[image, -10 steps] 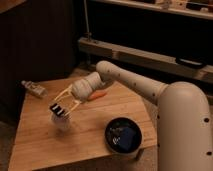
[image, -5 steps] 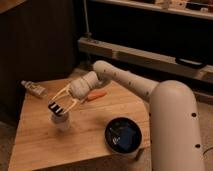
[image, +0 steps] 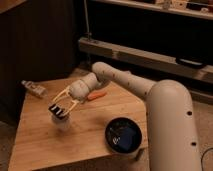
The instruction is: Place the eraser in the ceramic cup
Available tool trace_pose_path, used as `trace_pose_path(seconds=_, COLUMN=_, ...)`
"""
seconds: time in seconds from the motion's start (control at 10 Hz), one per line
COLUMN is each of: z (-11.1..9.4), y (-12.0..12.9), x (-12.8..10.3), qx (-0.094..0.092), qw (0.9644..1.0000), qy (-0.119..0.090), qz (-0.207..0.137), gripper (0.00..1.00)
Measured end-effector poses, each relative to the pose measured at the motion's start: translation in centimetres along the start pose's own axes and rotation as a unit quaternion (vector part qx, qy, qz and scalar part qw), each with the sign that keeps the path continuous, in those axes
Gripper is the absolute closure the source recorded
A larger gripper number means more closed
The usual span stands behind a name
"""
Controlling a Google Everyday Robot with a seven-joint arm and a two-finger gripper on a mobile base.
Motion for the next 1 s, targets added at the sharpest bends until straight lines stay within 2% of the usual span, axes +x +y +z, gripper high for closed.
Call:
trace_pose_path(seconds=0.3, z=0.12, y=0.11, x=0.36, qx=0.004, qw=0.9999, qy=-0.012, qz=0.002, gripper=0.23)
trace_pose_path(seconds=0.6, z=0.52, y=-0.17, x=0.49, qx=0.008, qw=0.9992, qy=-0.037, qz=-0.013, gripper=0.2)
trace_pose_path(seconds=1.0, z=0.48, y=-0.24, x=0.37, qx=0.008, qw=0.9992, qy=-0.036, qz=-0.014, gripper=0.2)
